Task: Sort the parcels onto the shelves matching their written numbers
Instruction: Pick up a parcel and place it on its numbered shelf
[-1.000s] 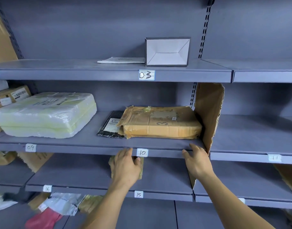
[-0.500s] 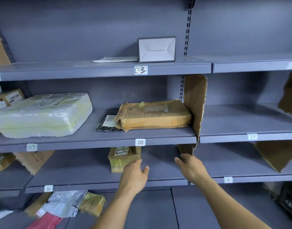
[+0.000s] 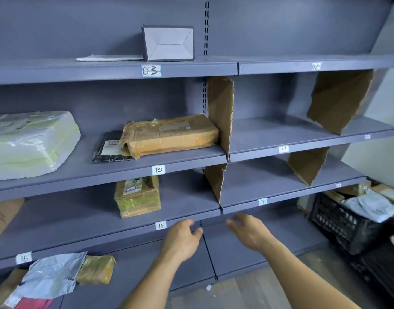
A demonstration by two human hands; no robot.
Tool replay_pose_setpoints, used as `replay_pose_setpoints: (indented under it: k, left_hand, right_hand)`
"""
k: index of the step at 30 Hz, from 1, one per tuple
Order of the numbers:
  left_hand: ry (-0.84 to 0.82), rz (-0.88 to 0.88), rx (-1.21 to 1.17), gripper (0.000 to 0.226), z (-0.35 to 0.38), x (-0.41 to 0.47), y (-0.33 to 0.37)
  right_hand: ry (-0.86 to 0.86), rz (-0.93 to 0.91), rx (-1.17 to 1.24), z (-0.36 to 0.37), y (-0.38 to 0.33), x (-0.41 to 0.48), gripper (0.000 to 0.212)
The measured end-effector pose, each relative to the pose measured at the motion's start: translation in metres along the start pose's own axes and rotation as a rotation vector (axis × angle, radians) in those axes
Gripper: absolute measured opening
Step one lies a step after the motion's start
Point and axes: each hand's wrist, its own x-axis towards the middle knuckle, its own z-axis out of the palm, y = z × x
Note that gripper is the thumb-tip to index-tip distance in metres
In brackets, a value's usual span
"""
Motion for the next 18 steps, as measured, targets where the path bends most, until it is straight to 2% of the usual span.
replay_pose_setpoints:
  k: [9,18]
  left_hand:
    - [-0.126,0.114,0.043,0.050,0.058,0.001,0.073]
    - [-0.253,0.257,0.128,0.052,0.163,-0.001,0.196]
  right_hand:
    - [0.062,0.116,-0.043,-0.045,0.076,-0.030,0.057]
    - [0.127,0.222,-0.079,-0.126,0.209,-0.049,0.059]
